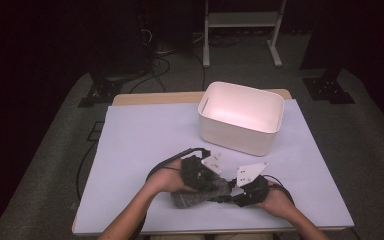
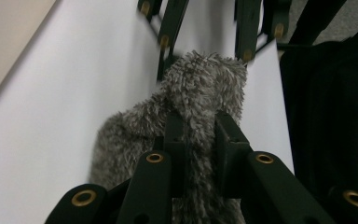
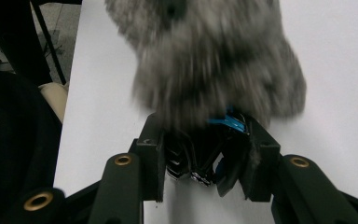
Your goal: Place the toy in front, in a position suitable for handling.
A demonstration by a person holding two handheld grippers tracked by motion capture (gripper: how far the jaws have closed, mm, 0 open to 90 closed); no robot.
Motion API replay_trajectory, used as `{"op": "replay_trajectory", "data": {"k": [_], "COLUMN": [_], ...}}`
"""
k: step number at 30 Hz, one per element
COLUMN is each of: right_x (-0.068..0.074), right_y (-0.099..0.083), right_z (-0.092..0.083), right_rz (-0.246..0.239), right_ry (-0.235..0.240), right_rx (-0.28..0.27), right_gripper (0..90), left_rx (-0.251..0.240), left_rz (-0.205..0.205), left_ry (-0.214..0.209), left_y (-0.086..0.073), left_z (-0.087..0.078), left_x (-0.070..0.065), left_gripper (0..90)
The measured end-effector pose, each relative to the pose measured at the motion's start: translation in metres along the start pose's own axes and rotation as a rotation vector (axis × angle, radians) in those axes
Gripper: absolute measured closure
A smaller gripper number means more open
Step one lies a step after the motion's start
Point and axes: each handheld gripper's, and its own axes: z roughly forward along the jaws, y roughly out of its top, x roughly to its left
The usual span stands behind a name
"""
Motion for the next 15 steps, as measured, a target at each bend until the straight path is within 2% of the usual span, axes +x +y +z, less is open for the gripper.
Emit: {"op": "replay_trajectory", "data": {"k": [3,5,9,12,15], "right_x": [-0.001,-0.001,-0.003,-0.004,-0.008], "right_y": [0.0,0.0,0.001,0.003,-0.001], "right_z": [0.0,0.0,0.0,-0.002,-0.007], "right_rz": [-0.005,-0.009,-0.005,-0.023,-0.022], "right_ry": [0.001,0.0,0.006,-0.003,-0.012], "right_rx": [-0.003,0.0,0.01,0.03,0.035], "right_gripper": [57.3,57.3,57.4,57.4,57.4], "left_rx": [0.009,0.014,0.016,0.021,0.023], "left_rz": [0.021,0.02,0.002,-0.027,-0.053], "left_ry": [-0.017,-0.02,-0.005,0.014,0.033], "left_y": [0.012,0.013,0.004,-0.006,-0.017], "left_z": [0.009,0.01,0.003,-0.005,-0.013], "left_x": [0.0,0.002,0.006,0.008,0.011], "left_gripper": [77.8,77.8,77.8,77.7,77.5]}}
